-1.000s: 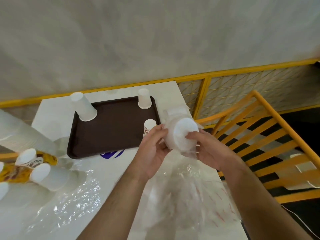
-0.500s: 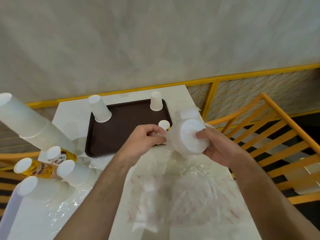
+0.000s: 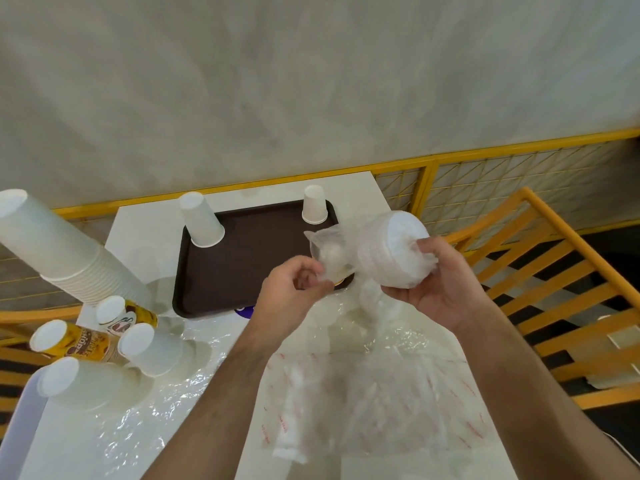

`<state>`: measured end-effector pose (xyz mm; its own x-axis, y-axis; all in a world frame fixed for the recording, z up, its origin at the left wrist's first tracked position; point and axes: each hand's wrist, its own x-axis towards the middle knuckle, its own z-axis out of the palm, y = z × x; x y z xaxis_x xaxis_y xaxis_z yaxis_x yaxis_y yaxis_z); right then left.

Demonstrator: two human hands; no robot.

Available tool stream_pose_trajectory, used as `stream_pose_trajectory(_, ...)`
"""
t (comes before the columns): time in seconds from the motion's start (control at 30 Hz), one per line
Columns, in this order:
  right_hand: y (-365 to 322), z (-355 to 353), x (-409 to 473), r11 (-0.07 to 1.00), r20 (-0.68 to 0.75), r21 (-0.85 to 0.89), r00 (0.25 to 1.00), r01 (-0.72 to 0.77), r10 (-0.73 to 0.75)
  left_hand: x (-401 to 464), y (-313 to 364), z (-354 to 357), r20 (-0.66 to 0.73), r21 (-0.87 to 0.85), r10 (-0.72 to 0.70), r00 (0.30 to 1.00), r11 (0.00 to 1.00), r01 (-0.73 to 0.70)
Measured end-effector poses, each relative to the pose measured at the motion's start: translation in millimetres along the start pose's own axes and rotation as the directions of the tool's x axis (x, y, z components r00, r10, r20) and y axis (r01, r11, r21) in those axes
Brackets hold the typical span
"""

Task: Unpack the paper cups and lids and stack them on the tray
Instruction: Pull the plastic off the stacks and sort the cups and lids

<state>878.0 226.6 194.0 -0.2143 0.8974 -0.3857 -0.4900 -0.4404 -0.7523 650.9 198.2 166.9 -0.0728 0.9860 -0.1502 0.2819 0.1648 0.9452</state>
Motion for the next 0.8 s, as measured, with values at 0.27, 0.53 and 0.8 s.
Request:
stream_pose_trajectory(0.27, -5.9, 1.5, -3.8, 0.995, 0.074, -0.095, 0.997, -0.009, 0.017, 7.6, 17.8, -14.5, 0.298, -0.207, -0.225, 0.927, 0.933, 0.294)
stream_pose_trajectory(0.53, -8.5, 0.0, -0.4, 0.973, 0.063, -0.231, 0.998, 0.016, -0.002, 6.7, 11.8, -17.3, 0.062, -0.563, 0.002, 0.998, 0.826, 0.033)
stream_pose_trajectory(0.8, -11.0, -1.9, 3.2, 0.975, 0.020, -0.201, 0.996, 0.092, -0.089, -5.9, 11.2, -1.6, 0.463, -0.625, -0.182, 0.868, 0.627, 0.465)
